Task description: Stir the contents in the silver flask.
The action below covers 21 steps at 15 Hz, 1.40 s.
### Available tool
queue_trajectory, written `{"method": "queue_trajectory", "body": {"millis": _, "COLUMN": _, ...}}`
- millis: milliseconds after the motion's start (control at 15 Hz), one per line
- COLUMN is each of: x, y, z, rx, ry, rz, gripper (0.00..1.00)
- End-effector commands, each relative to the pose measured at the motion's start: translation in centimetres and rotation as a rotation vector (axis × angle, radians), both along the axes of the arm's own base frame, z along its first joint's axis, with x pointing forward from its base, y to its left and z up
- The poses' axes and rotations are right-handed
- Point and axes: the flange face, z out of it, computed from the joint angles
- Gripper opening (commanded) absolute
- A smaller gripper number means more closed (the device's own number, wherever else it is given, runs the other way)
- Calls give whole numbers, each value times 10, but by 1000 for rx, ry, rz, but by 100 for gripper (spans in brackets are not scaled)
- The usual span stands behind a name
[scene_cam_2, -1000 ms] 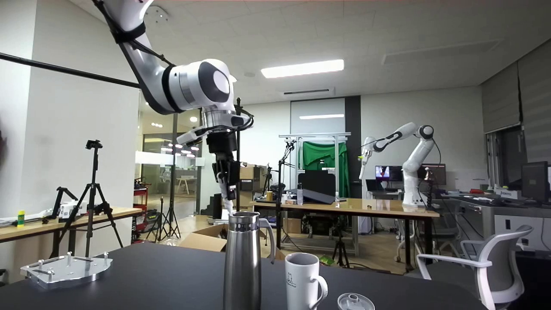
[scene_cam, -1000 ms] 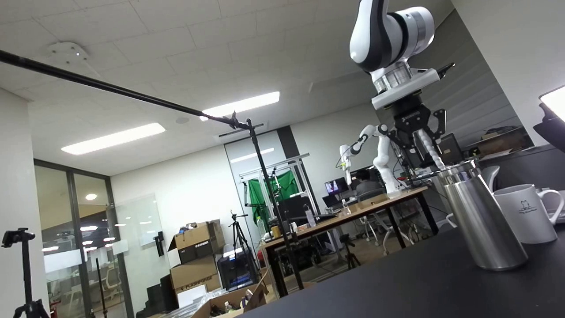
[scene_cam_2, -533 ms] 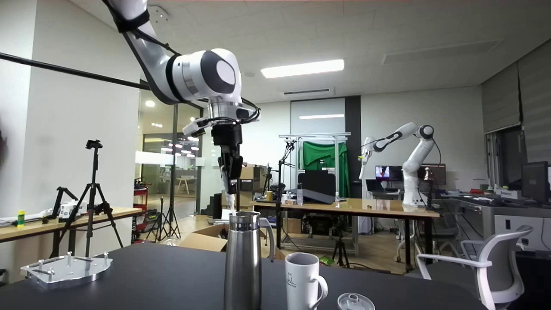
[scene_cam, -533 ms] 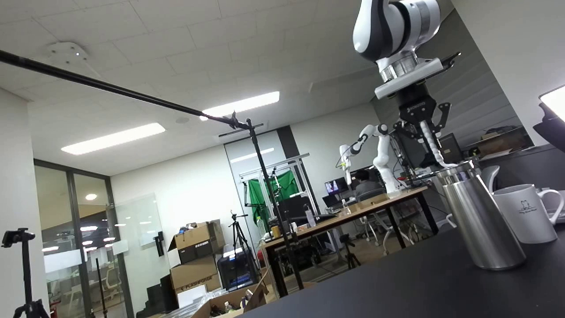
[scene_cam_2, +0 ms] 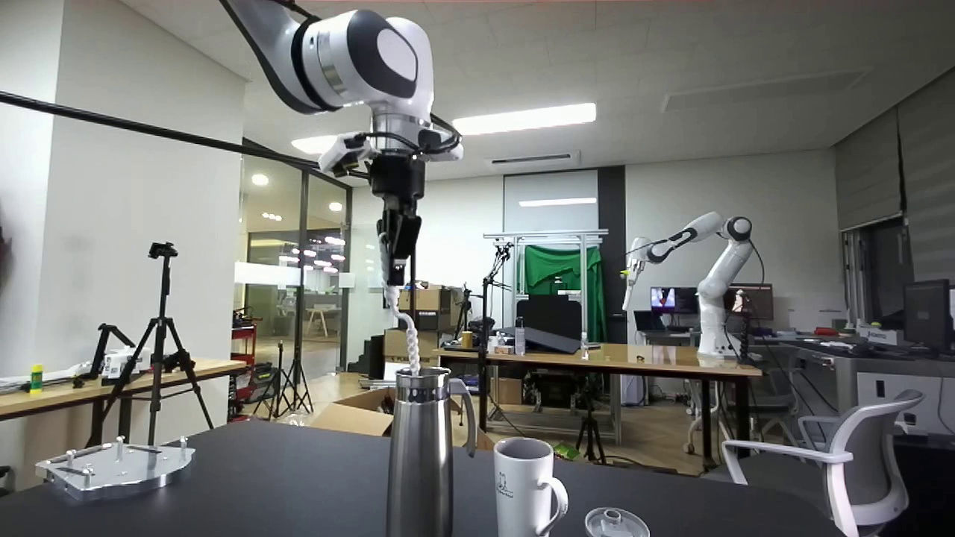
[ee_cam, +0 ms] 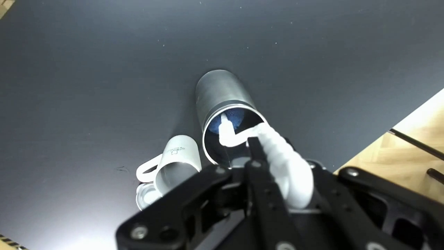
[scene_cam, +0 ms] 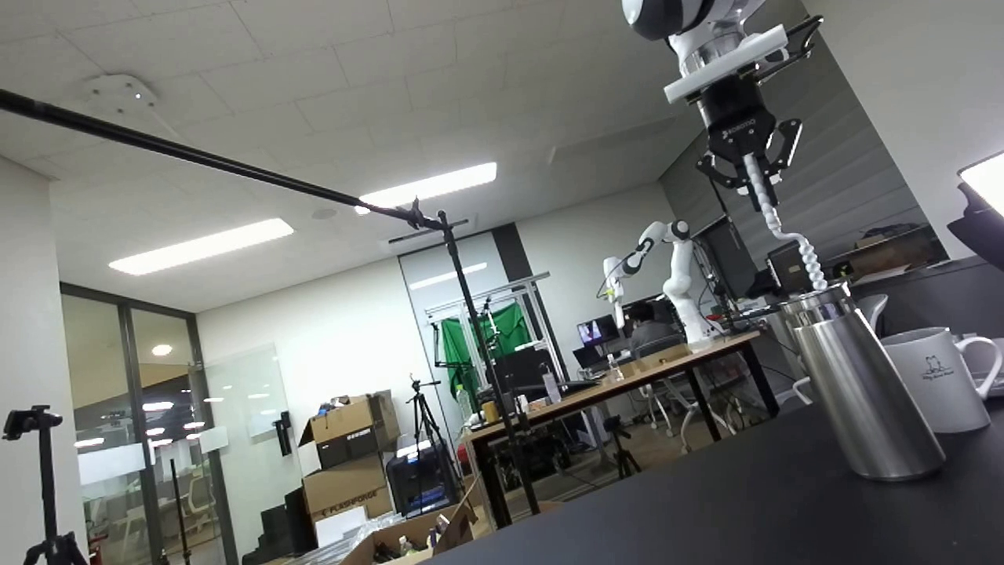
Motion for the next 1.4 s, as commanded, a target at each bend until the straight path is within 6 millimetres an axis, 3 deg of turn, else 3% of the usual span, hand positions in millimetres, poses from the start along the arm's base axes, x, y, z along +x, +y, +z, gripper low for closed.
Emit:
{"method": "queue_trajectory", "body": {"millis": 0, "x": -3, "y": -24, "z": 21, "rx": 1, "ry": 0, "rz": 27, "gripper": 4}}
{"method": "queue_trajectory", "body": {"millis": 333, "x": -3, "y": -81, "z": -24, "rx": 18, "ry": 50, "rz": 24, "gripper": 4}}
{"method": "queue_trajectory", "body": {"millis": 533, "x": -1, "y": -99, "z": -48, "rx": 28, "ry": 95, "rz": 35, "gripper": 4}}
{"method": "queue_trajectory", "body": {"millis": 667, "x": -1, "y": -97, "z": -55, "rx": 40, "ry": 111, "rz": 56, "gripper": 4}}
{"method": "queue_trajectory", "body": {"millis": 1333, "x": 4, "y": -45, "z": -81, "rx": 57, "ry": 168, "rz": 170, "gripper": 4}}
